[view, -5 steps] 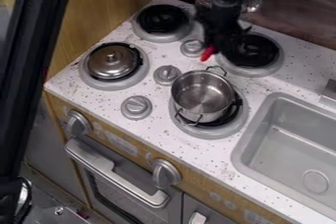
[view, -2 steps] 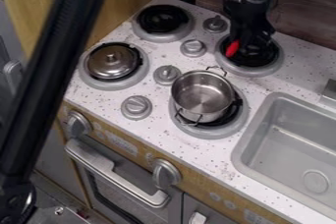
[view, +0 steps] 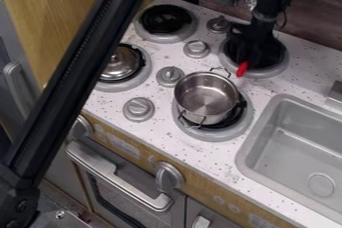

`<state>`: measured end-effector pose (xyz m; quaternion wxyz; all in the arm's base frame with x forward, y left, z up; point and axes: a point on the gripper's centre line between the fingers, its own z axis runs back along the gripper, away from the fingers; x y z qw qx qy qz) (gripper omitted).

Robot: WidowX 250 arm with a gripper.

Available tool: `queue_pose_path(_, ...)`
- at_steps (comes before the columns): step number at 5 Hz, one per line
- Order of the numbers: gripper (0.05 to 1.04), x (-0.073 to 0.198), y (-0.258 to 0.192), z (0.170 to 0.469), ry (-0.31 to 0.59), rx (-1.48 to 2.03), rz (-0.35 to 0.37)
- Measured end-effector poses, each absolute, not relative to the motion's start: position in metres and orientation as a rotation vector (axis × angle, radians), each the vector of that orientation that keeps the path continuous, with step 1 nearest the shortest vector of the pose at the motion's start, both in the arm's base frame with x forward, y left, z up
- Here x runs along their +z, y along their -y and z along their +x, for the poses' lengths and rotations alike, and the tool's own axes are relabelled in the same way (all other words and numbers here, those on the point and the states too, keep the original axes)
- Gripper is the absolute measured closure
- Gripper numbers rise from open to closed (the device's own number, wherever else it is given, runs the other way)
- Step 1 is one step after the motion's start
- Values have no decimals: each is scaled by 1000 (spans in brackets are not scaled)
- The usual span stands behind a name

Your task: Put the red fork to the upper right burner

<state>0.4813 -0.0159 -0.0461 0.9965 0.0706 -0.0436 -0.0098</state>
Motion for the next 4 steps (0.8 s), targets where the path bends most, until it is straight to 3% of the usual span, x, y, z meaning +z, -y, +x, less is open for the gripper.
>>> queue_pose_path(1,888,-46,19,481,86,-9,129)
queue_pose_path(2,639,-52,22,481,101,-5,108)
queue_pose_path(3,311,-59,29,471,108,-1,119)
queue_pose_path(4,98,-39,29,459,156,13,107)
